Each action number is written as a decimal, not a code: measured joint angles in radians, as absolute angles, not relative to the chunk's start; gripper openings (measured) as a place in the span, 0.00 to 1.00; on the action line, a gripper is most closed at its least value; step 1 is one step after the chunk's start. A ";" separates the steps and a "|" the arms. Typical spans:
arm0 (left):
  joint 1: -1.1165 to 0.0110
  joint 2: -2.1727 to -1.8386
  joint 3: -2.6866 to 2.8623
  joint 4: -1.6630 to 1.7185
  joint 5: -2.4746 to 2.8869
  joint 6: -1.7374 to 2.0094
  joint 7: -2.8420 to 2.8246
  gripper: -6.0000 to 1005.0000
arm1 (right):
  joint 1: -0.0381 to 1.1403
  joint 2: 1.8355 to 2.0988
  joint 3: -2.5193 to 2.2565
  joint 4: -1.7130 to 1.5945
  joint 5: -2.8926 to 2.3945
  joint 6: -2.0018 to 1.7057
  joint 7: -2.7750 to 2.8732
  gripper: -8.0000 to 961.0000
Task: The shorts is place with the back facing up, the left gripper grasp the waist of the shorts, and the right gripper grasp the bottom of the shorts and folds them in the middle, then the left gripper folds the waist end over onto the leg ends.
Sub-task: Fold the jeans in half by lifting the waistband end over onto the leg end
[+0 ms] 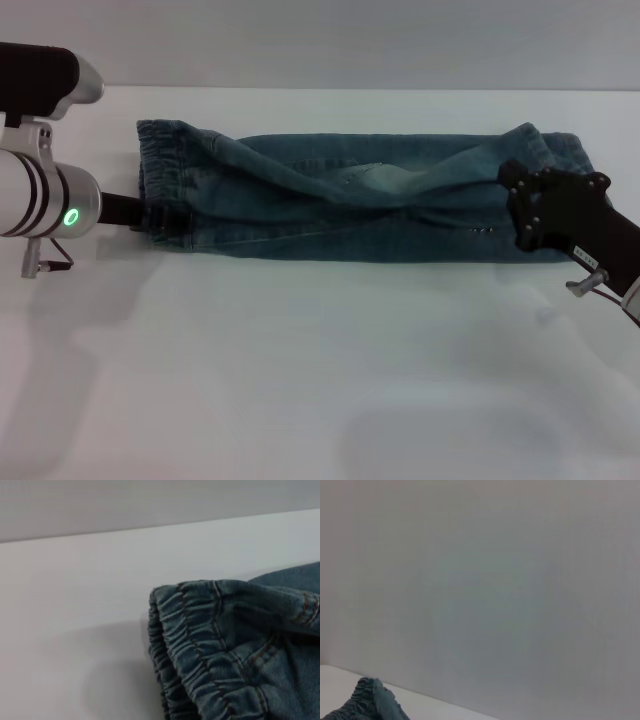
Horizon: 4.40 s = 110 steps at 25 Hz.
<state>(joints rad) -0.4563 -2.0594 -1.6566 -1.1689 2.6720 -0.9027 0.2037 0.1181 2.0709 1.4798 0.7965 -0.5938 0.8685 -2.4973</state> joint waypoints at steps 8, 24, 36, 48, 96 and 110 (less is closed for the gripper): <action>-0.450 -2.059 -1.657 -1.182 2.675 -0.895 0.207 0.79 | 0.118 2.071 1.479 0.790 -0.594 0.884 -2.497 0.01; -0.461 -2.058 -1.648 -1.147 2.675 -0.875 0.225 0.75 | 0.118 2.071 1.477 0.788 -0.594 0.885 -2.478 0.01; -0.473 -2.060 -1.630 -1.146 2.675 -0.868 0.230 0.73 | 0.118 2.071 1.477 0.789 -0.595 0.885 -2.471 0.01; -0.461 -2.060 -1.605 -1.144 2.675 -0.816 0.276 0.58 | 0.110 2.071 1.483 0.793 -0.595 0.893 -2.470 0.01; -0.321 -2.061 -1.591 -1.508 2.666 -0.840 0.264 0.01 | 0.267 2.066 1.485 0.723 -0.817 0.824 -2.143 0.01; -0.307 -2.060 -1.593 -1.598 2.666 -0.872 0.263 0.01 | 0.378 2.073 1.464 0.632 -0.886 0.819 -2.070 0.01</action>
<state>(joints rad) -0.3073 -2.0600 -1.5925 -1.5982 2.6664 -0.8725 0.2625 0.3782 2.0725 1.4643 0.6319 -0.8865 0.8193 -2.0700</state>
